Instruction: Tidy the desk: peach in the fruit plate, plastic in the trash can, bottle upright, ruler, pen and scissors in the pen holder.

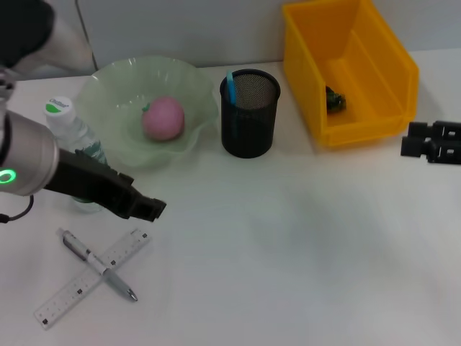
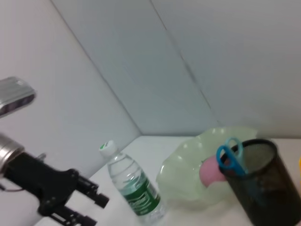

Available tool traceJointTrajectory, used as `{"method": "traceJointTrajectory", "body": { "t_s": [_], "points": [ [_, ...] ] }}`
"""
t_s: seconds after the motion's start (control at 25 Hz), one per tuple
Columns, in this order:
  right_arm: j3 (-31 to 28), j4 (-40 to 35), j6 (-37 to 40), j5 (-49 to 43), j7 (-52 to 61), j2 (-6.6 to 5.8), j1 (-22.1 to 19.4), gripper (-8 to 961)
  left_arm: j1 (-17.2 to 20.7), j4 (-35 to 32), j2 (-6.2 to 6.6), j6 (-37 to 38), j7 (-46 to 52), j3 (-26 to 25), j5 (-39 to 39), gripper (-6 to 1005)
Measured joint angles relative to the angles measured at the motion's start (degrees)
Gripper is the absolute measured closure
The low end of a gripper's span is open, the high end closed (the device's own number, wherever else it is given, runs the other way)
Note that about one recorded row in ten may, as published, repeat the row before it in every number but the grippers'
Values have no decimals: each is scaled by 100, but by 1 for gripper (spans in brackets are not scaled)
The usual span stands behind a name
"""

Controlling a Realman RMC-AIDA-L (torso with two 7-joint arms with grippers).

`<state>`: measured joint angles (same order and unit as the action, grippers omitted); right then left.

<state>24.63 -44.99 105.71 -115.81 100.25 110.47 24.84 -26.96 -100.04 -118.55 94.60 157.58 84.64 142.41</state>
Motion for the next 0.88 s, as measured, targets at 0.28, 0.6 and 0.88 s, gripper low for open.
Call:
{"method": "traceJointTrajectory", "body": {
  "t_s": [0.28,0.6,0.88],
  "points": [
    [550,-13,422,-36,-649,1,-52,175,-271,455,-1,64,36,230,246,351],
    [1080,-74,884,-349,-1453,8,-25,176,-466,996,-5,17,45,305,348,351],
    [1166,-91,888,-451,-1541,7,39,177,-627,1369,-8,-46,65,454,567,352]
  ]
}}
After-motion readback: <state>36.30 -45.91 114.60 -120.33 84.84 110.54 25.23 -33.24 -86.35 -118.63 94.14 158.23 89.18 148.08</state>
